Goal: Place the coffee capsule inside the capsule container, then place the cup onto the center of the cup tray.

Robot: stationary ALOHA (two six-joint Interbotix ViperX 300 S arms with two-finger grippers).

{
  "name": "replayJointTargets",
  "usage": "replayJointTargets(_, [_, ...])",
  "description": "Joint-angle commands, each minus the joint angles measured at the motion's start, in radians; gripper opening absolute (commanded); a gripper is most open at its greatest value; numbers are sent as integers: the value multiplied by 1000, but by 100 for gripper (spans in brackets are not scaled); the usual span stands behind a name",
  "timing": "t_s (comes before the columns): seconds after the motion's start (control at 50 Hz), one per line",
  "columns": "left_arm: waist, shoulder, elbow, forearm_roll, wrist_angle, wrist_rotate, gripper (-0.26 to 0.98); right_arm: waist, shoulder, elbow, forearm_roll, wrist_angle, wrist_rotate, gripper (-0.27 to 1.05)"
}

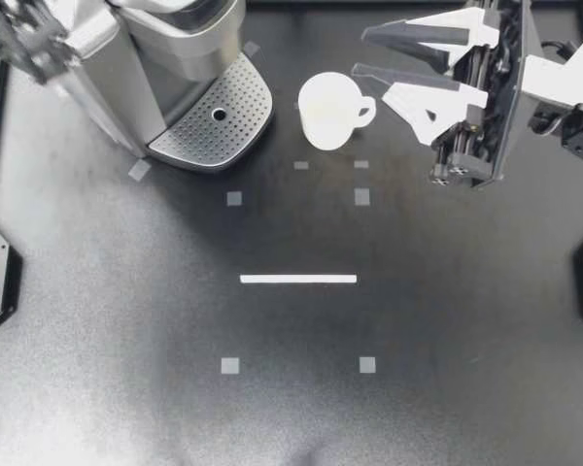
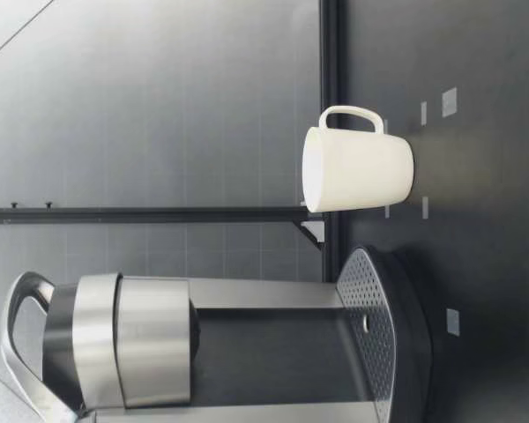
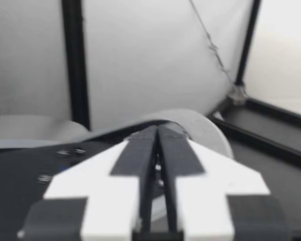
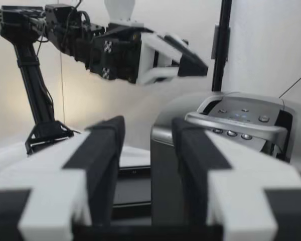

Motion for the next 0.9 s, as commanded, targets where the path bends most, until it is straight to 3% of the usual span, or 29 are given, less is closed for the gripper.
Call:
replayJointTargets(0.0, [-14,20,-31,3,2,-2,13,5,-12,-11,0,-14,3,47])
replayJointTargets(0.54, [-86,141,-49,2,38,-2,13,15,-37,15,0,-20,28,47])
replayJointTargets(0.88, [-144,196,-104,5,61,15,13,15,-54,23,0,-17,28,47])
